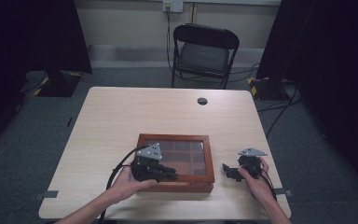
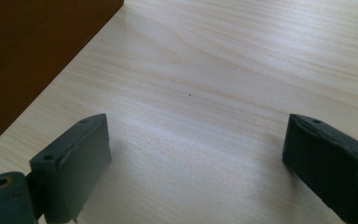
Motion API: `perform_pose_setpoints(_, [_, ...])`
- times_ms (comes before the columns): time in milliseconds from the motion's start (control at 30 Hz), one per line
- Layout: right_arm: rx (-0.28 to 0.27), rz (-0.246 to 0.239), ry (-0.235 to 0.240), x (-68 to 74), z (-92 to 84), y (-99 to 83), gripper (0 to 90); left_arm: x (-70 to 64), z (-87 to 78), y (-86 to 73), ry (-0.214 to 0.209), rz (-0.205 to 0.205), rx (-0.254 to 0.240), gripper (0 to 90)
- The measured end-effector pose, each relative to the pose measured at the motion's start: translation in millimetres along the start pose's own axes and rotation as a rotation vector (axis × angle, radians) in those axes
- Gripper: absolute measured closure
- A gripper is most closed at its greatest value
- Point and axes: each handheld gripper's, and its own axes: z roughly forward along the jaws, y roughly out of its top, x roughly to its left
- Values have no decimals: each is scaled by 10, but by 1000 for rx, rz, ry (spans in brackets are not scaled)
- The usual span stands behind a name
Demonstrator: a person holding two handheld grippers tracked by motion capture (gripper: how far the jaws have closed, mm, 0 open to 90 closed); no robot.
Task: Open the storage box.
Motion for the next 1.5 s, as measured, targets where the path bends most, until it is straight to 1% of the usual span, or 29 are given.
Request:
perform_pose_setpoints(67, [0, 0, 0, 0, 0, 0, 69, 15, -38, 37, -10, -8, -14, 809])
perform_pose_setpoints(100, [0, 1, 0, 0, 0, 0, 69, 27, -57, 61, -15, -19, -22, 808])
perform_pose_setpoints(233, [0, 1, 0, 0, 0, 0, 69, 36, -98, 100, -21, -28, -18, 808])
perform_pose_setpoints(367, [0, 1, 0, 0, 0, 0, 69, 44, -124, 131, -22, -30, -26, 807])
perform_pose_setpoints(467, [0, 1, 0, 0, 0, 0, 68, 60, -153, 184, -27, -43, -30, 807])
perform_pose_setpoints(533, [2, 2, -1, 0, 0, 1, 67, 72, -169, 214, -28, -38, -24, 807])
perform_pose_setpoints(700, [1, 2, -1, 0, 0, 1, 67, 84, -197, 260, -28, -32, -32, 808])
perform_pose_setpoints(867, [1, 3, -1, 0, 1, 1, 66, 86, -194, 282, -32, -33, -14, 808])
perform_pose_setpoints(900, [2, 2, -1, 0, 1, 1, 66, 82, -191, 288, -27, -27, -2, 809])
perform_pose_setpoints(933, [2, 2, -1, 0, 1, 1, 65, 82, -183, 291, -26, -26, -2, 809])
perform_pose_setpoints(1000, [2, 2, -1, 0, 1, 1, 65, 81, -171, 298, -29, -33, 7, 809])
perform_pose_setpoints(1100, [1, 0, -2, -2, 3, 2, 64, 78, -162, 308, -27, -33, 5, 810])
perform_pose_setpoints(1200, [1, 0, -4, -2, 2, 2, 63, 79, -168, 333, -26, -43, 8, 809])
perform_pose_setpoints(1300, [1, 0, -4, -2, 2, 2, 62, 89, -168, 358, -34, -47, 23, 810])
perform_pose_setpoints(1367, [1, 0, -4, -2, 2, 2, 62, 103, -163, 368, -41, -58, 31, 810])
perform_pose_setpoints(1500, [2, 1, -4, -2, 3, 3, 61, 100, -162, 381, -36, -59, 33, 810])
